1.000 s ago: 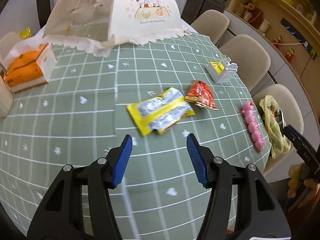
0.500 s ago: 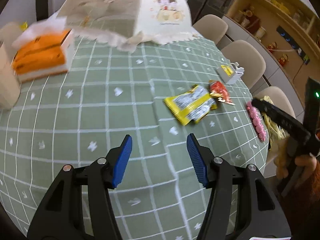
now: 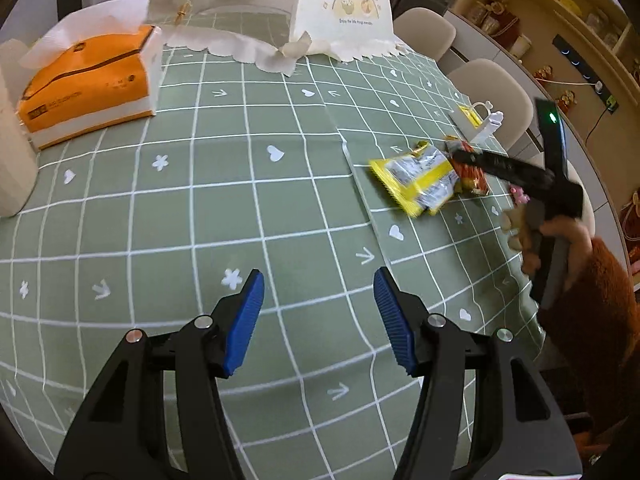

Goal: Collect trash
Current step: 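Grasp the red candy wrapper with the right tool while the left tool grasps the yellow snack bag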

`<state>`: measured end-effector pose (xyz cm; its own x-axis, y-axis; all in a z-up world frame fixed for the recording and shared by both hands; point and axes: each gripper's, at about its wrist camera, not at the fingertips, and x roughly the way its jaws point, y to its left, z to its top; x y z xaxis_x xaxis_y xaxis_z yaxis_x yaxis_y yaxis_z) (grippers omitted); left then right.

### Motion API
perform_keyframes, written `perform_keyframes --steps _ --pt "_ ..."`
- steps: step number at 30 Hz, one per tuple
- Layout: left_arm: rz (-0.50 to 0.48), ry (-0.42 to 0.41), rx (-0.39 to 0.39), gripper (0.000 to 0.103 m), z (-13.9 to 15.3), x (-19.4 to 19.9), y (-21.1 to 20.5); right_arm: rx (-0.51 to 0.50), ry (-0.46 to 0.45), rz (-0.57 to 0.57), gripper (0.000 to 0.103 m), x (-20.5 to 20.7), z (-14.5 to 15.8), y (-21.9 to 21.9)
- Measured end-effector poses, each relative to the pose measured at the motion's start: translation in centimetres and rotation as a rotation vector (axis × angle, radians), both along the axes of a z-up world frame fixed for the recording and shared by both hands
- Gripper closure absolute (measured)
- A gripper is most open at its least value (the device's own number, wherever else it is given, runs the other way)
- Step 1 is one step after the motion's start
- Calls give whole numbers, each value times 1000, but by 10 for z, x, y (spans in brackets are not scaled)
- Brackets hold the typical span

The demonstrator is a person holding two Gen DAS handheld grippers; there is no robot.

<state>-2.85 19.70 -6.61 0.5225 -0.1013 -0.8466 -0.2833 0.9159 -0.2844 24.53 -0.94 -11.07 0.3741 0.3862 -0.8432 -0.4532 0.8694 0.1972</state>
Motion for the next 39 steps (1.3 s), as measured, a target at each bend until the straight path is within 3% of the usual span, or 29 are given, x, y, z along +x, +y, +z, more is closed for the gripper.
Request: perform_keyframes --steps 4,12,16,21,27,31,35,39 --pt "-47 -4 -37 49 -6 21 -8 13 26 -7 76 -22 4 -22" --pt "-255 -90 -12 49 -3 85 -41 55 45 -114 79 -80 30 -78" --pt "-272 -125 49 48 -6 126 -45 38 35 -139 79 -110 43 -96" --pt "-288 -106 93 48 -22 162 -55 -54 11 -148 79 -131 49 -111" --pt "-391 -49 -4 48 -35 147 -79 -49 19 -200 79 -142 49 -138" --pt "-417 -59 46 48 -33 132 -94 -31 33 -236 79 -148 44 -152" --pt "-366 -44 42 48 -34 135 -97 -4 42 -249 79 -155 41 -163" --pt "-339 -43 120 48 -35 141 -113 -12 31 -241 79 -159 43 -170"
